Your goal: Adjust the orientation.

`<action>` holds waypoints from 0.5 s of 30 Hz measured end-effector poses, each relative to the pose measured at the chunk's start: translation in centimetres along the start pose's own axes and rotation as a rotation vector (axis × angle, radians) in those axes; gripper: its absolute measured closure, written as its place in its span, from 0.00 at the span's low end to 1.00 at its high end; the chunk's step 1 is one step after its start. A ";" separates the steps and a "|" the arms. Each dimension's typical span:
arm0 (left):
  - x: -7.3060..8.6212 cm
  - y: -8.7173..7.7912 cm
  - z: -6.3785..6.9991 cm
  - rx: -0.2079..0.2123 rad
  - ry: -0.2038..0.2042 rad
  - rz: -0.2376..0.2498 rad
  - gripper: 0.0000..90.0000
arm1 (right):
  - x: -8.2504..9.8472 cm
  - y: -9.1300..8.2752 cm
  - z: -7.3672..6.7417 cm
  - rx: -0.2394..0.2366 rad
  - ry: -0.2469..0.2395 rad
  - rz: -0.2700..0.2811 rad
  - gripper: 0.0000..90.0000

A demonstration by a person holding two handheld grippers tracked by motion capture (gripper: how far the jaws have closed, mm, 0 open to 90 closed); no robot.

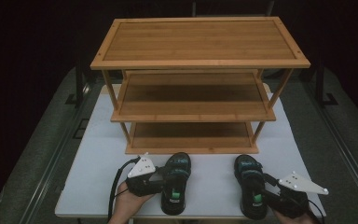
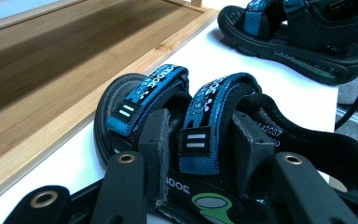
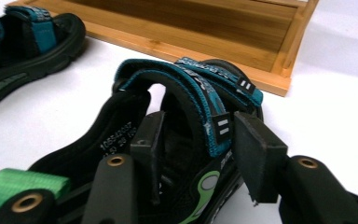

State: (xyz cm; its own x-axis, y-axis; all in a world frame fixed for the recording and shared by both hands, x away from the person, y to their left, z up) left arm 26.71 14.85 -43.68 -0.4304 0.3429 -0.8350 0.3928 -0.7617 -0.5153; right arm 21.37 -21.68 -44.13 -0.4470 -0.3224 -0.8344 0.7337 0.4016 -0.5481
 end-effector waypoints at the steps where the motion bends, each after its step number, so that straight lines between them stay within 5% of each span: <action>1: 0.0 0.0 0.0 0.001 -0.001 -0.003 0.67 | 0.0 0.1 0.0 0.002 -0.001 -0.001 0.61; 15: 0.1 0.0 0.4 -0.049 -0.010 0.030 0.79 | 0.2 0.2 0.2 0.075 -0.040 -0.006 0.82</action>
Point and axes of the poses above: each handheld gripper's, and its own axes: y roughly forward along the jaws, x roughly out of its underside, z roughly to its right, the point moved 4 cm from there along y, roughly forward along the jaws, and after that the axes turned 8 degrees about -y, right-handed, at the moved point
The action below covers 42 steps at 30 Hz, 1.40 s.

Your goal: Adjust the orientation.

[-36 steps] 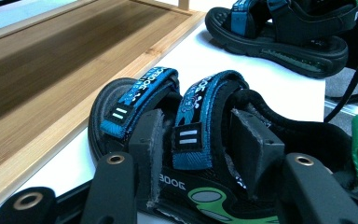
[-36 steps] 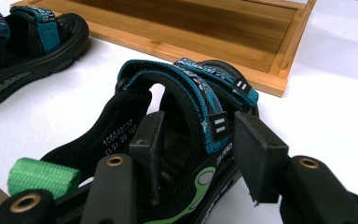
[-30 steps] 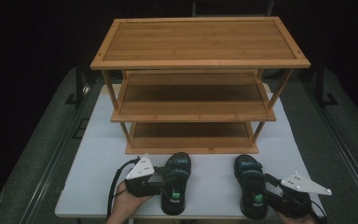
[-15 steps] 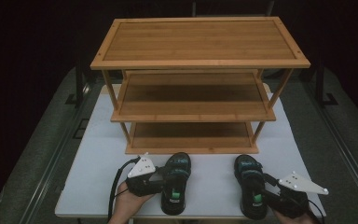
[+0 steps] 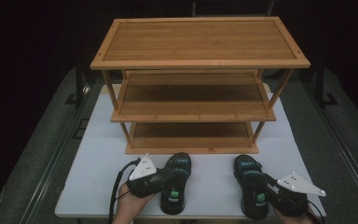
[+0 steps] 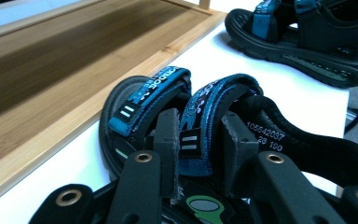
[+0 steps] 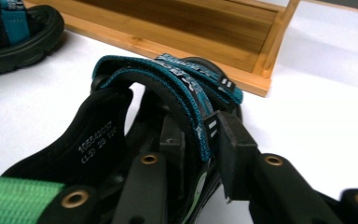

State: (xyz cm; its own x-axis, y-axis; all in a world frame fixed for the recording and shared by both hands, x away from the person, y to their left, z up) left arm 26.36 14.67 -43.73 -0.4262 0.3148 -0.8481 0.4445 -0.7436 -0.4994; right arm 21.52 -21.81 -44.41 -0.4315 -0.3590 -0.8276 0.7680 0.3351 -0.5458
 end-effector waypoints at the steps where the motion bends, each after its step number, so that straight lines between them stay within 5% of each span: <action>1: 0.0 -0.1 0.0 -0.010 -0.003 0.006 0.80 | 0.0 0.0 0.0 0.006 0.000 0.003 0.83; 9: 0.0 -0.3 0.0 -0.039 -0.010 0.042 0.82 | 0.0 0.1 0.0 0.052 0.011 0.016 0.90; 42: -1.8 -1.6 -0.5 -0.074 0.018 0.165 0.82 | -3.6 0.0 -2.2 -0.017 0.075 0.168 0.90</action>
Point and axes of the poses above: each handheld gripper's, and its own axes: y roughly forward along the jaws, x roughly out of its underside, z roughly to its right, the point moved 4 cm from there along y, roughly forward along the jaws, and after that the axes turned 8 degrees about -y, right-handed, at the moved point
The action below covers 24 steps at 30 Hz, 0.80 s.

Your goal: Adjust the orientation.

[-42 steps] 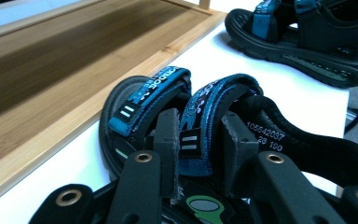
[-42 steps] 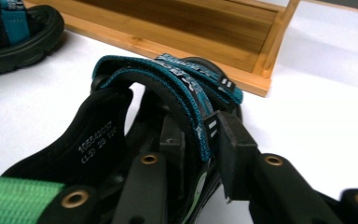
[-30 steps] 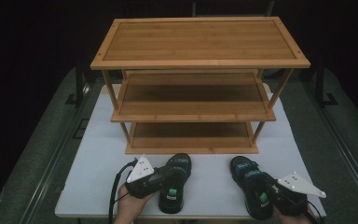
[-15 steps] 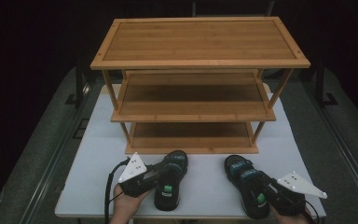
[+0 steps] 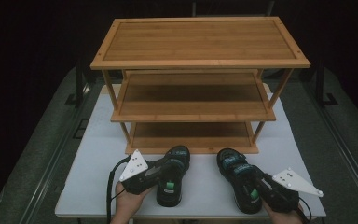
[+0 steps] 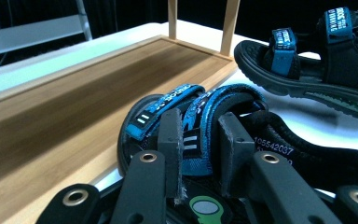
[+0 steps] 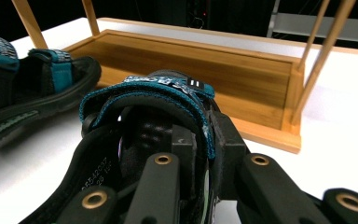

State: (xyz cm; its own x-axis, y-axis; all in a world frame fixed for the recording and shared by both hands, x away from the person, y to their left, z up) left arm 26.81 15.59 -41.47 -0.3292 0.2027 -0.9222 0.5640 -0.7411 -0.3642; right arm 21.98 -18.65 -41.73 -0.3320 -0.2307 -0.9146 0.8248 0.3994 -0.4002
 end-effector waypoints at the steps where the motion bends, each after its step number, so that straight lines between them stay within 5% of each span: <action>1: -0.1 0.1 0.0 0.002 -0.002 0.001 0.82 | -0.2 0.1 -0.1 -0.003 -0.003 0.003 0.90; 24: -1.2 2.4 -1.4 -0.037 -0.005 0.046 0.82 | -2.5 3.8 -1.3 0.019 -0.037 0.030 0.90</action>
Point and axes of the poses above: each handheld gripper's, and its own axes: y roughly forward along the jaws, x roughly out of its underside, z roughly to its right, the point moved 4 cm from there along y, roughly forward along the jaws, and after that the axes turned 8 degrees about -y, right-handed, at the moved point
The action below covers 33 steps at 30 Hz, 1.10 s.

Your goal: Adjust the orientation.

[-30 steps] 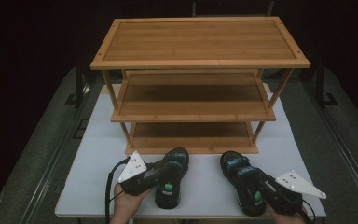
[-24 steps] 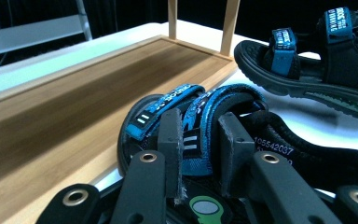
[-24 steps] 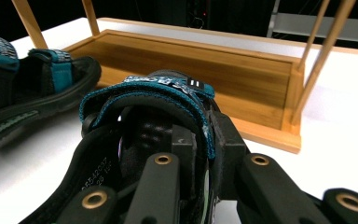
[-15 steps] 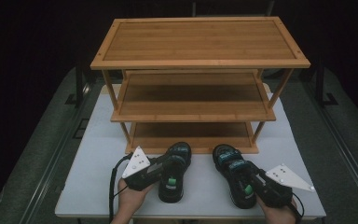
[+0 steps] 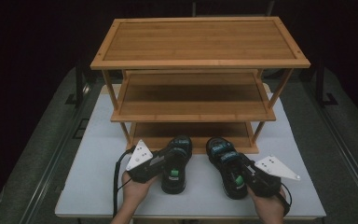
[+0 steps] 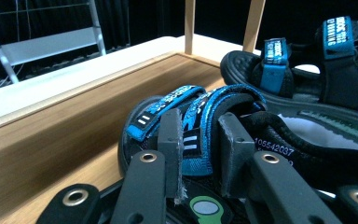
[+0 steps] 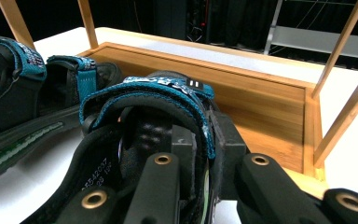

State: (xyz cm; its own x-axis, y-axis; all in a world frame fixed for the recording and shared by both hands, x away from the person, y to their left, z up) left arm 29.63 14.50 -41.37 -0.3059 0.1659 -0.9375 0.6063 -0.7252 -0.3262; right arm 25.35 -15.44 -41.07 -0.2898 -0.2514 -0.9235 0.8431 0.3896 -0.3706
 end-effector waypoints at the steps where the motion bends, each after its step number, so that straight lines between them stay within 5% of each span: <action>1: 0.0 0.1 0.0 -0.002 -0.002 0.000 0.82 | 0.0 0.2 0.0 0.002 0.002 -0.001 0.90; 33: -0.4 3.3 -1.0 -0.025 0.019 0.022 0.82 | -0.8 4.5 -0.1 0.041 0.001 -0.025 0.90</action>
State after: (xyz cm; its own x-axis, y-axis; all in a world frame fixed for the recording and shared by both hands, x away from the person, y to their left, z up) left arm 32.48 12.66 -42.17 -0.2786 0.1633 -0.9464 0.6312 -0.7116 -0.3086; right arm 29.31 -13.44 -41.99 -0.3112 -0.2595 -0.9142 0.8535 0.3468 -0.3889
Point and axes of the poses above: each handheld gripper's, and its own axes: y roughly forward along the jaws, x roughly out of its underside, z roughly to its right, the point moved 4 cm from there along y, roughly forward along the jaws, and after that the axes turned 8 degrees about -y, right-handed, at the moved point
